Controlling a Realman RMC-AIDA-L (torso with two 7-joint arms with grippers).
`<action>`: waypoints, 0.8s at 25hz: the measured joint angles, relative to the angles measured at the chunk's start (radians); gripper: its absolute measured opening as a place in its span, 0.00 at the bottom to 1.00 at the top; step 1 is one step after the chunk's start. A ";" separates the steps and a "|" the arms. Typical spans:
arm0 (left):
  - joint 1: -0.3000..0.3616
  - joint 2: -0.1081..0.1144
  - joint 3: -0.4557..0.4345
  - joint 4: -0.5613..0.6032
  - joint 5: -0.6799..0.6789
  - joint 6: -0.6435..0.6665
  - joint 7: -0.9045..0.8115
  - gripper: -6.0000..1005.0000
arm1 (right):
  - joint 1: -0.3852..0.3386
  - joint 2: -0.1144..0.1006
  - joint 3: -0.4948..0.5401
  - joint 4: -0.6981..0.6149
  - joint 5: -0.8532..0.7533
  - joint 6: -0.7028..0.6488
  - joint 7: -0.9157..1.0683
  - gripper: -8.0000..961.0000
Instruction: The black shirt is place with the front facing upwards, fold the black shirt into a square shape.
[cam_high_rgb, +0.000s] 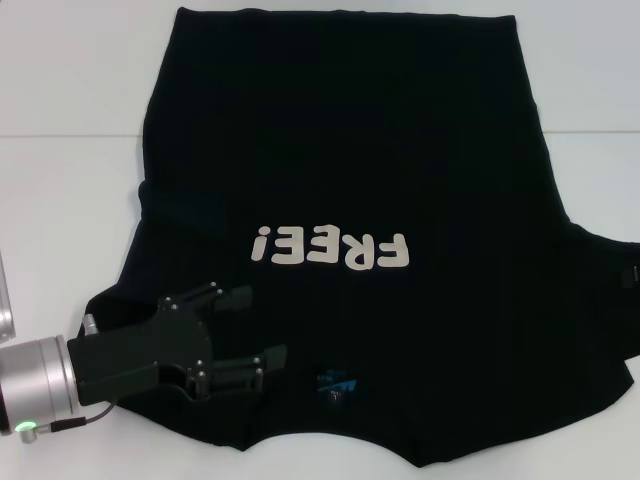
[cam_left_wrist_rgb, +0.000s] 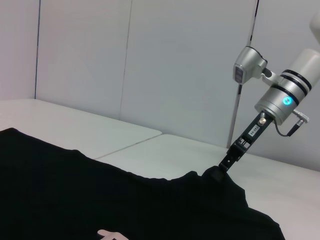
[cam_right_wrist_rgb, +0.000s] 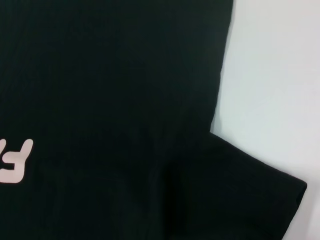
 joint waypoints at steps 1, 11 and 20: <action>0.000 0.000 0.000 0.000 0.000 0.000 0.000 0.89 | 0.000 0.000 0.000 0.000 0.000 0.000 0.000 0.31; -0.002 0.000 0.000 0.000 0.000 0.000 -0.006 0.89 | -0.001 -0.010 0.013 -0.005 0.004 -0.002 0.008 0.07; -0.002 0.000 -0.001 -0.002 -0.001 0.000 -0.011 0.89 | -0.029 -0.051 0.079 -0.081 0.067 -0.071 0.012 0.03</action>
